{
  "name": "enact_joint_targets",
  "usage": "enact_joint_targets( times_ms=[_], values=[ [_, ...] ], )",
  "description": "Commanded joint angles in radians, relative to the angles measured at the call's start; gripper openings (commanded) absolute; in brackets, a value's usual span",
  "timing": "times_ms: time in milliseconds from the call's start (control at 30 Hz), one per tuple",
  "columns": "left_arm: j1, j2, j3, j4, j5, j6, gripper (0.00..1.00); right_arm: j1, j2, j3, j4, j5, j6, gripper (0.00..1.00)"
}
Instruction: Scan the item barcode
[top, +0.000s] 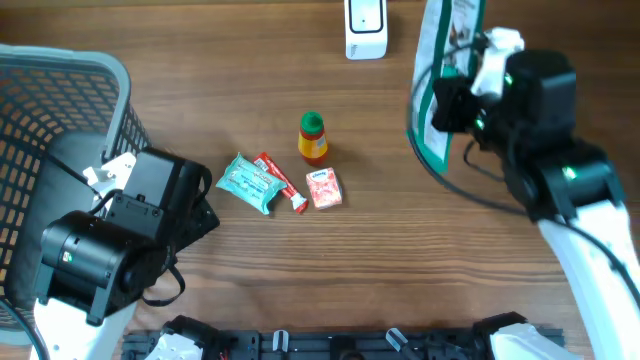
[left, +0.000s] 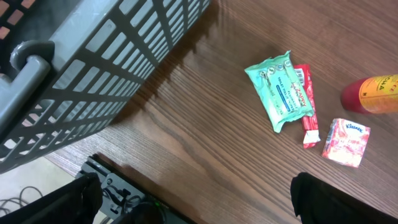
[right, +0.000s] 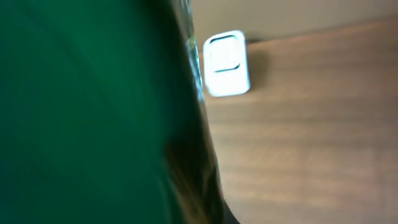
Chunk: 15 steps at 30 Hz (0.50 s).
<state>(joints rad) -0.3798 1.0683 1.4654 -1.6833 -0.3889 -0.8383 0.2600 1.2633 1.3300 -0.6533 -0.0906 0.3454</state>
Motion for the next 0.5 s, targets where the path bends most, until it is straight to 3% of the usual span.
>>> enact_joint_targets(
  times_ms=[0, 200, 300, 467],
  values=[
    [-0.006, -0.002, 0.003, -0.001, -0.02, 0.016, 1.0, 0.0, 0.135, -0.003, 0.113, 0.027, -0.188, 0.05],
    [-0.006, -0.002, 0.003, -0.001, -0.02, 0.016, 1.0, 0.0, 0.308, -0.003, 0.386, -0.073, -0.304, 0.05],
    [-0.006, -0.002, 0.002, -0.001, -0.02, 0.016, 1.0, 0.004, 0.4, -0.002, 0.563, -0.061, -0.422, 0.04],
    [-0.006, -0.002, 0.003, -0.001, -0.02, 0.016, 1.0, 0.027, 0.6, 0.092, 0.703, 0.056, -0.556, 0.04]
  ],
)
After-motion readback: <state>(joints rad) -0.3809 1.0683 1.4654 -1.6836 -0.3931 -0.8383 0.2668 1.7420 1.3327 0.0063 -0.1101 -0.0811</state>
